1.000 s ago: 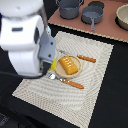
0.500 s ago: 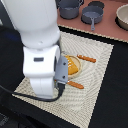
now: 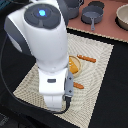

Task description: Place the bread, butter, and milk from the table onto the serving area.

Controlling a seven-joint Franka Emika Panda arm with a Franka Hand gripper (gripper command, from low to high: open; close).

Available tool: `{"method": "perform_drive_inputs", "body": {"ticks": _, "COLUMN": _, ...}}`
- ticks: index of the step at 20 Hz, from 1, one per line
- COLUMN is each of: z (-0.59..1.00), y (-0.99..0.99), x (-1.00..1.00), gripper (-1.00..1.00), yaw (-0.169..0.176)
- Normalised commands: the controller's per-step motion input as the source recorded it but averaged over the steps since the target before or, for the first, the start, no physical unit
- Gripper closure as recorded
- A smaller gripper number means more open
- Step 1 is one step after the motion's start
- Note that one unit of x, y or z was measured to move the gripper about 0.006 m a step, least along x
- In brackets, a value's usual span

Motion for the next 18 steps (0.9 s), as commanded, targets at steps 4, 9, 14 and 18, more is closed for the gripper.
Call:
{"method": "perform_drive_inputs", "body": {"ticks": 4, "z": 0.80, "y": 0.00, "x": 0.38, "gripper": -1.00, "yaw": -0.042}}
{"method": "perform_drive_inputs", "body": {"ticks": 9, "z": 0.97, "y": 0.00, "x": 0.25, "gripper": -1.00, "yaw": -0.042}}
{"method": "perform_drive_inputs", "body": {"ticks": 14, "z": 0.37, "y": 0.33, "x": -0.29, "gripper": -1.00, "yaw": 0.006}}
{"method": "perform_drive_inputs", "body": {"ticks": 18, "z": 0.14, "y": 0.65, "x": -0.79, "gripper": -1.00, "yaw": 0.002}}
